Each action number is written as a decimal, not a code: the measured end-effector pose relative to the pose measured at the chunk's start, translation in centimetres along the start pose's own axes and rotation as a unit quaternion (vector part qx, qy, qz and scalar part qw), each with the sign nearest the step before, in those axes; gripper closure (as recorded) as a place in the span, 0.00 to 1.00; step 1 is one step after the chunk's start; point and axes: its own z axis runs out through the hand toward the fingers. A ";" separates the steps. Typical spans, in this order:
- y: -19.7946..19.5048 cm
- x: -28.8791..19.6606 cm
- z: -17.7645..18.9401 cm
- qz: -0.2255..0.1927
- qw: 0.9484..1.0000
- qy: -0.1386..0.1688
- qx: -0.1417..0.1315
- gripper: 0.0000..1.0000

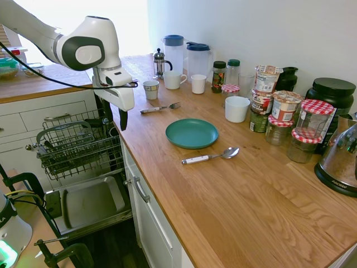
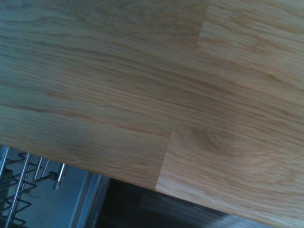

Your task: Put the fork in the dishwasher

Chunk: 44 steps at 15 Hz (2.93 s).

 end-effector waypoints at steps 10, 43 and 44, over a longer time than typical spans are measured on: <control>-7.4 0.0 -1.9 0.086 0.995 0.034 0.048 0.00; -20.5 4.3 5.7 0.232 0.958 0.148 0.079 1.00; -20.4 4.4 5.6 0.233 0.958 0.147 0.080 1.00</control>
